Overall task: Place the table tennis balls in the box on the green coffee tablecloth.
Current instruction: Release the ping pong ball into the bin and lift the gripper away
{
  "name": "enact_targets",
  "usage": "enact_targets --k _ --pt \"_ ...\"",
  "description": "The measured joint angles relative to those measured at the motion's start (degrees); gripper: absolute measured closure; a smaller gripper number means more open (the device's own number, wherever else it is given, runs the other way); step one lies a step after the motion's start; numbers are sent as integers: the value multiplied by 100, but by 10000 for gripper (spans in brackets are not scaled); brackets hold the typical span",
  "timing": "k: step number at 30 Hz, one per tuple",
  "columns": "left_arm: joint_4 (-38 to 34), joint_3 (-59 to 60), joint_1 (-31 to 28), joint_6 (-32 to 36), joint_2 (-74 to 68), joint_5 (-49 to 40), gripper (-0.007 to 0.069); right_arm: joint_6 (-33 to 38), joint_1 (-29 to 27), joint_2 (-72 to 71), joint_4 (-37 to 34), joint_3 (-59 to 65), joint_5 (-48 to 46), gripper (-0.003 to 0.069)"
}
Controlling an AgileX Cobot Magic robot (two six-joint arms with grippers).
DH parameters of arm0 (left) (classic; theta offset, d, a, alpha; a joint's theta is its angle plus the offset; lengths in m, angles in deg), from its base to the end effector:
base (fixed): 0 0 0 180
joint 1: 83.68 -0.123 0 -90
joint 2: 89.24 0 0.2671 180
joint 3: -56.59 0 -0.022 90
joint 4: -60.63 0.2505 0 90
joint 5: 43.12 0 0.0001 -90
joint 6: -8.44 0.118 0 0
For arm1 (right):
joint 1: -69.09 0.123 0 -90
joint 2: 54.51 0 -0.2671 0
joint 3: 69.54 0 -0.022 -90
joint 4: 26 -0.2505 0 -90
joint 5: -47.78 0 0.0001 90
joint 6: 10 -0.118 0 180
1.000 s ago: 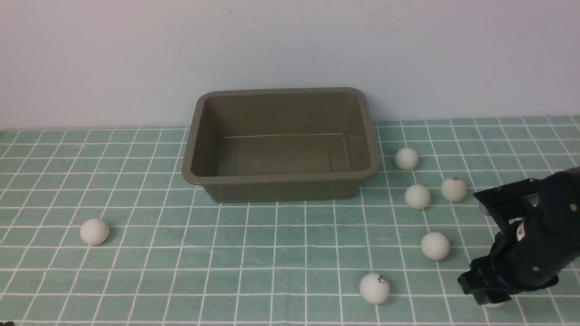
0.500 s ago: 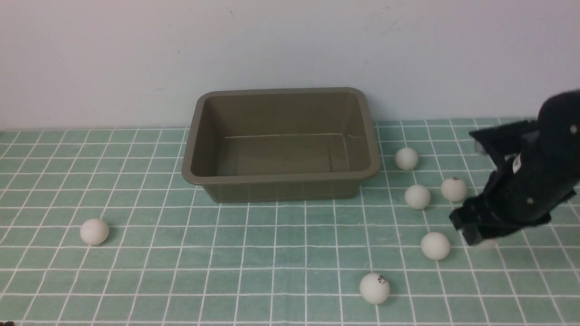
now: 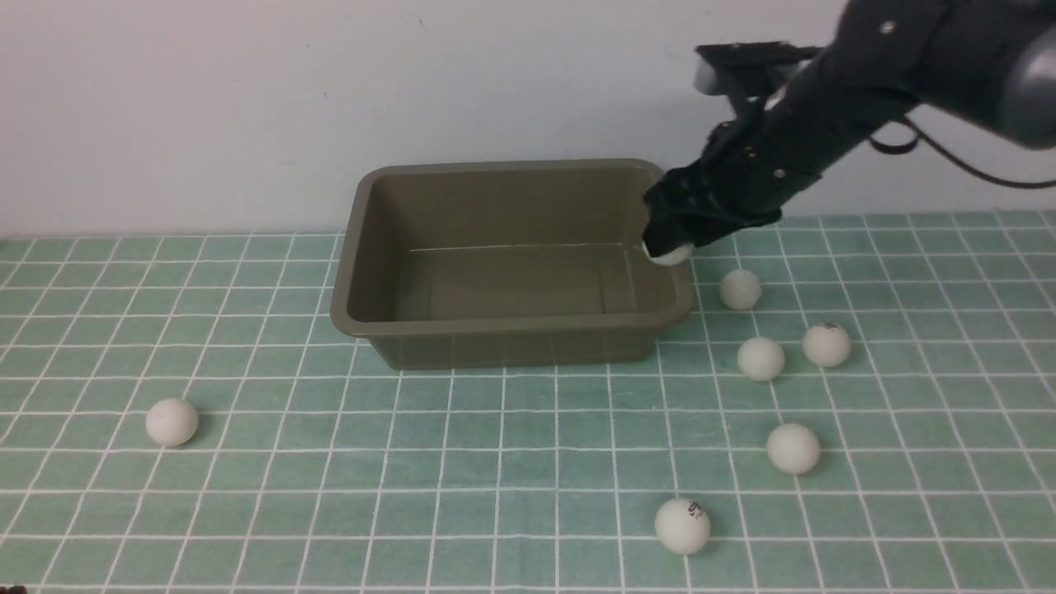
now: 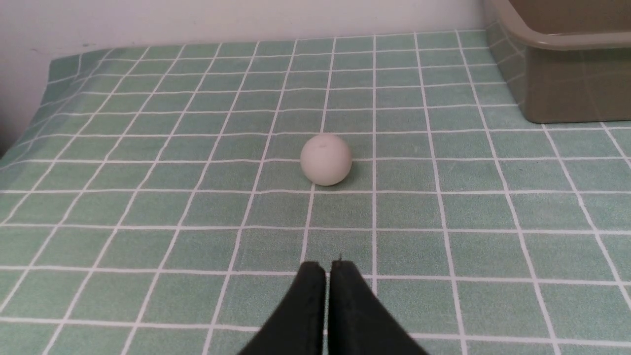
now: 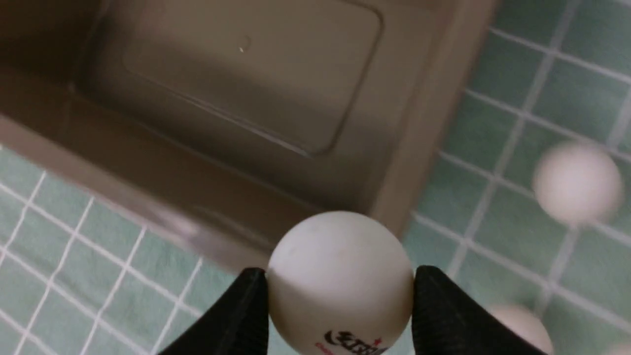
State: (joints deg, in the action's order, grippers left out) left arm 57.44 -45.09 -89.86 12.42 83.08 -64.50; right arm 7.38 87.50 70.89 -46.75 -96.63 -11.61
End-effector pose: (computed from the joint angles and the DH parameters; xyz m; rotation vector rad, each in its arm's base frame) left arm 0.0959 0.0080 0.1628 -0.0706 1.8728 0.0674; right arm 0.4169 0.1767 0.2236 -0.6734 2.6348 0.4824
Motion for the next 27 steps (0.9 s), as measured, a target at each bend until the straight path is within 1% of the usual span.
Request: enact_targets --k 2,11,14,16,19,23,24,26,27 --pt "0 0 0 0 0 0 629 0 204 519 237 -665 -88 314" --pt "0 0 0 0 0 0 629 0 525 1429 752 -1871 -470 312" --pt "0 0 0 0 0 0 629 -20 552 1606 754 -2092 -652 291" --pt "0 0 0 0 0 0 629 -62 569 1670 814 -2136 -752 260" --pt "0 0 0 0 0 0 629 -111 574 1699 921 -2250 -908 237" --pt "0 0 0 0 0 -2 629 -456 574 1608 1504 -2709 -1153 231" --pt "0 0 0 0 0 -2 629 -482 574 1595 1541 -2709 -1159 231" --pt "0 0 0 0 0 -2 629 -826 494 1404 2075 -2793 -1190 231" --pt "0 0 0 0 0 -2 629 -882 482 1376 2126 -2792 -1195 231"
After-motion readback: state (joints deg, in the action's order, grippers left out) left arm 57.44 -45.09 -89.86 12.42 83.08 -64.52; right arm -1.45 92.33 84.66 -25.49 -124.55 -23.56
